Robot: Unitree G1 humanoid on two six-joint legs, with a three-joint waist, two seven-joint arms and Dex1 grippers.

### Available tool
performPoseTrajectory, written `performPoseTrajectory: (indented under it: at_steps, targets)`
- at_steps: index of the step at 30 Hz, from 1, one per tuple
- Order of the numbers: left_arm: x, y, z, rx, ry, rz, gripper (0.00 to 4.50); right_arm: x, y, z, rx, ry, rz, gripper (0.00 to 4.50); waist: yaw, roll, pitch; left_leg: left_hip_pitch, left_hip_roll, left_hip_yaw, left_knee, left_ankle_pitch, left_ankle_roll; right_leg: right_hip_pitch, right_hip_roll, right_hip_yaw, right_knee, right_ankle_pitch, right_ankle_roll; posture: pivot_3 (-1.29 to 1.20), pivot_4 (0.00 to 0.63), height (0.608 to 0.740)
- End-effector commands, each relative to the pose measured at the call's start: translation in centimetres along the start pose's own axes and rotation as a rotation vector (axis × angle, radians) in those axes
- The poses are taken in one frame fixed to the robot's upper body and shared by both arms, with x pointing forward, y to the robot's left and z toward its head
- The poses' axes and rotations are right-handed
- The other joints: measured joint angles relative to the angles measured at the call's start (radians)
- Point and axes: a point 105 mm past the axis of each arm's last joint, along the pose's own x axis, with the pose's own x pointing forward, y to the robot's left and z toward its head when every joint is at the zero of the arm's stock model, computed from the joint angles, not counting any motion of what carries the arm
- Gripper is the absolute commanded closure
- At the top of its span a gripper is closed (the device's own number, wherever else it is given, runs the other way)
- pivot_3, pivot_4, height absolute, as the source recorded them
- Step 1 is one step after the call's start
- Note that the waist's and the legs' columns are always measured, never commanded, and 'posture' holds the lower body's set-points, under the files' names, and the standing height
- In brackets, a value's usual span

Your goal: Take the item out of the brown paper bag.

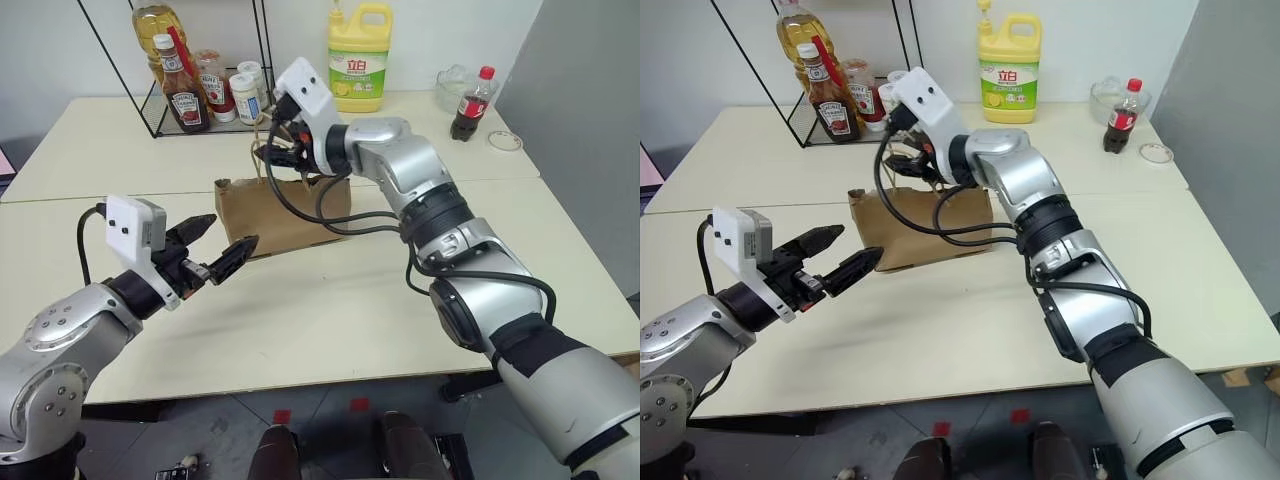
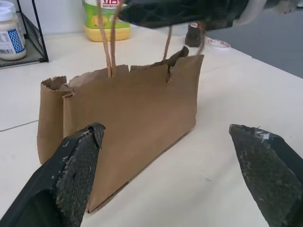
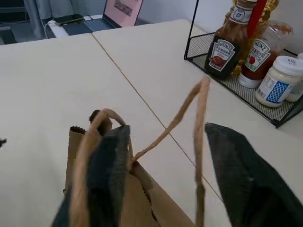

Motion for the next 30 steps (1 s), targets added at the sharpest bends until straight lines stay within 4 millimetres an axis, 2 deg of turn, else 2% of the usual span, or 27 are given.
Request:
performPoseTrajectory:
  at_steps: [1, 3, 6, 10, 14, 16, 19, 22, 24, 26, 30]
  targets:
    - [0.2, 0.2, 1.1, 0.055, -0.005, -0.027, 0.0, -1.9, 0.2, 2.1, -0.074, -0.051, 0.038, 0.7, 0.0, 0.0, 0.0, 0.0, 0.0, 0.0, 0.0, 0.0, 0.0, 0.0, 0.0, 0.0, 0.0, 0.0, 0.0, 0.0, 0.15, 0.74]
    - [0.3, 0.7, 1.5, 0.069, 0.004, -0.038, 0.0, -3.5, 0.3, 1.8, -0.084, -0.044, 0.066, 0.01, 0.003, 0.0, 0.0, 0.0, 0.0, 0.0, 0.0, 0.0, 0.0, 0.0, 0.0, 0.0, 0.0, 0.0, 0.0, 0.0, 0.15, 0.74]
    - [0.4, 1.7, 2.0, 0.096, 0.034, -0.059, 0.0, -6.1, 1.1, 0.9, -0.134, -0.014, 0.11, 0.01, 0.006, 0.0, 0.0, 0.0, 0.0, 0.0, 0.0, 0.0, 0.0, 0.0, 0.0, 0.0, 0.0, 0.0, 0.0, 0.0, 0.15, 0.74]
    - [1.0, 3.3, 3.5, 0.126, 0.037, -0.092, 0.0, -8.5, 2.7, 1.1, -0.095, -0.03, 0.155, 0.01, 0.006, 0.001, 0.0, 0.0, 0.0, 0.0, 0.0, 0.0, 0.0, 0.0, 0.0, 0.0, 0.0, 0.0, 0.0, 0.0, 0.15, 0.74]
    - [3.0, 6.8, 6.2, 0.227, -0.008, -0.006, 0.0, -10.9, 2.0, 0.3, -0.081, -0.077, 0.049, 0.01, 0.007, 0.0, 0.0, 0.001, 0.0, -0.001, 0.0, 0.0, 0.0, 0.0, 0.001, 0.0, 0.001, 0.0, 0.0, 0.0, 0.15, 0.74]
    - [4.5, 8.5, 7.2, 0.283, -0.018, 0.052, 0.0, -12.0, 1.2, -1.3, -0.054, -0.077, -0.054, 0.01, 0.017, -0.001, 0.0, 0.001, 0.0, -0.001, 0.001, 0.0, 0.0, 0.001, 0.001, -0.001, 0.0, 0.0, 0.0, 0.0, 0.15, 0.74]
    - [7.4, 10.1, 8.4, 0.371, -0.023, 0.102, 0.0, -13.6, 1.0, -5.2, -0.012, -0.052, -0.233, 0.01, 0.04, -0.002, -0.001, 0.0, 0.0, -0.001, 0.001, 0.001, -0.002, 0.001, 0.001, -0.001, 0.0, 0.0, 0.0, 0.0, 0.15, 0.74]
    - [10.3, 10.7, 8.5, 0.424, -0.003, 0.12, 0.0, -14.7, 2.1, -9.5, 0.082, -0.024, -0.386, 0.01, 0.048, -0.002, -0.002, 0.0, -0.001, -0.001, 0.002, 0.002, -0.003, 0.001, 0.001, 0.0, 0.0, 0.0, 0.0, 0.0, 0.15, 0.74]
    - [11.8, 11.2, 8.4, 0.474, 0.018, 0.141, 0.0, -15.2, 3.3, -11.3, 0.057, 0.002, -0.436, 0.01, 0.047, -0.002, -0.001, 0.0, -0.001, -0.001, 0.002, 0.002, -0.003, 0.001, 0.001, -0.001, 0.0, 0.0, 0.0, 0.0, 0.15, 0.74]
    - [12.9, 11.4, 8.2, 0.516, 0.033, 0.151, 0.0, -15.5, 4.0, -12.0, 0.072, -0.004, -0.481, 0.01, 0.042, -0.002, -0.001, -0.001, -0.001, -0.001, 0.002, 0.002, -0.003, 0.001, 0.001, 0.0, 0.0, 0.0, 0.0, 0.0, 0.15, 0.74]
    - [14.5, 10.5, 6.1, 0.612, 0.158, 0.04, 0.0, -16.3, 3.6, -11.3, 0.127, -0.052, -0.572, 0.01, 0.019, -0.002, -0.001, 0.001, -0.001, -0.001, 0.002, 0.002, -0.003, 0.0, 0.002, 0.0, 0.0, 0.0, 0.0, 0.0, 0.15, 0.74]
